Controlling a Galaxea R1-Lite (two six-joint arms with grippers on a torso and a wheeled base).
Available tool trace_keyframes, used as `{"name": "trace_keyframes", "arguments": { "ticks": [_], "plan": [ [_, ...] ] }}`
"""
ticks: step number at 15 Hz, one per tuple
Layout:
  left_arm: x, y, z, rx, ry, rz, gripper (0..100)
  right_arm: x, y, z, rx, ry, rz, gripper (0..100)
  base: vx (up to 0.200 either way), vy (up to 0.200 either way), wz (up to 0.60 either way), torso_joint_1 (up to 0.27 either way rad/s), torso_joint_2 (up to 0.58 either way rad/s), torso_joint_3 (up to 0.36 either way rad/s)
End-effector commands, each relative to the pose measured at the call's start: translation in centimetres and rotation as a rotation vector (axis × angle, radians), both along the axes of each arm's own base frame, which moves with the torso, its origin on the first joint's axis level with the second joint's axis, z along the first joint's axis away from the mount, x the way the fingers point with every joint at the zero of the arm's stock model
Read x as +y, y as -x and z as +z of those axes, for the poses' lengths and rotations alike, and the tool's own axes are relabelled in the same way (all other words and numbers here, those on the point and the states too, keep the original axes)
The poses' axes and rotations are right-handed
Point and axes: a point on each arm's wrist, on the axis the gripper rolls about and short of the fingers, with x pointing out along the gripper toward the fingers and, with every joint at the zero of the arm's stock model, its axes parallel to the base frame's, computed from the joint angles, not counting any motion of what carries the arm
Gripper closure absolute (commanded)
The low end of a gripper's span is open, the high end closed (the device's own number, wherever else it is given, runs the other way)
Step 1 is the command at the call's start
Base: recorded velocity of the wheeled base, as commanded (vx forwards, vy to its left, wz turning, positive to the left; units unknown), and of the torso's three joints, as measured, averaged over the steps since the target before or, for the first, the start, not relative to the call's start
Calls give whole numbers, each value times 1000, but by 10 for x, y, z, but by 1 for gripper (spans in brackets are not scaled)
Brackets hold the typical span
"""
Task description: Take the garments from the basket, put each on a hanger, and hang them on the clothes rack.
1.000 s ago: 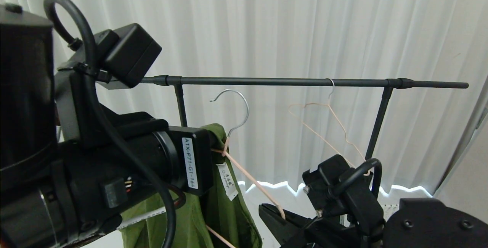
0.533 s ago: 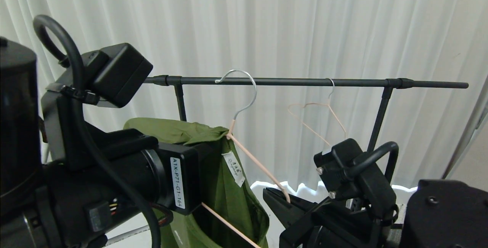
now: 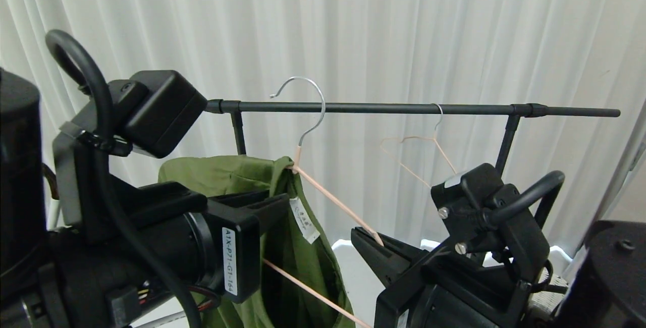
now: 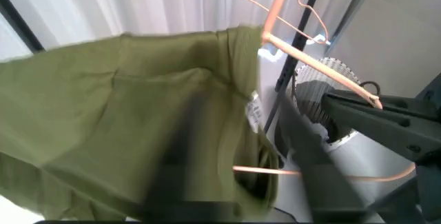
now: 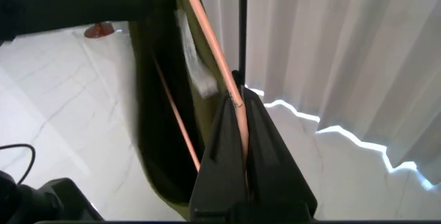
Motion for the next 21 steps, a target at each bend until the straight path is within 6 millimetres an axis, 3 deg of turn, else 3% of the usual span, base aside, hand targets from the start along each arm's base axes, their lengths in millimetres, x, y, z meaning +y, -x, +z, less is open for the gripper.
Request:
{"name": "trace_keyframes", "arguments": {
  "ticks": [1, 7, 9, 12, 16, 21],
  "plan": [
    [2, 2, 0, -1, 2, -3, 0, 0, 0, 1, -4, -4, 1, 100, 0, 0, 0, 0, 0, 0],
    [24, 17, -7, -24, -22, -28, 0, -13, 2, 9, -74, -10, -31, 100, 0, 0, 0, 0, 0, 0],
    [45, 30, -9, -89, -71, -75, 0, -30, 6, 3, -91, 27, -30, 100, 0, 0, 0, 0, 0, 0],
    [73, 48, 0, -175, -43, -286, 0, -63, 16, -10, -118, 96, -6, 100, 0, 0, 0, 0, 0, 0],
    [78, 45, -18, -194, -152, -424, 0, -88, 24, -24, -134, 147, 52, 100, 0, 0, 0, 0, 0, 0],
    [72, 44, -37, -140, -190, -567, 0, -95, 46, -39, -146, 201, 180, 100, 0, 0, 0, 0, 0, 0]
  ]
}}
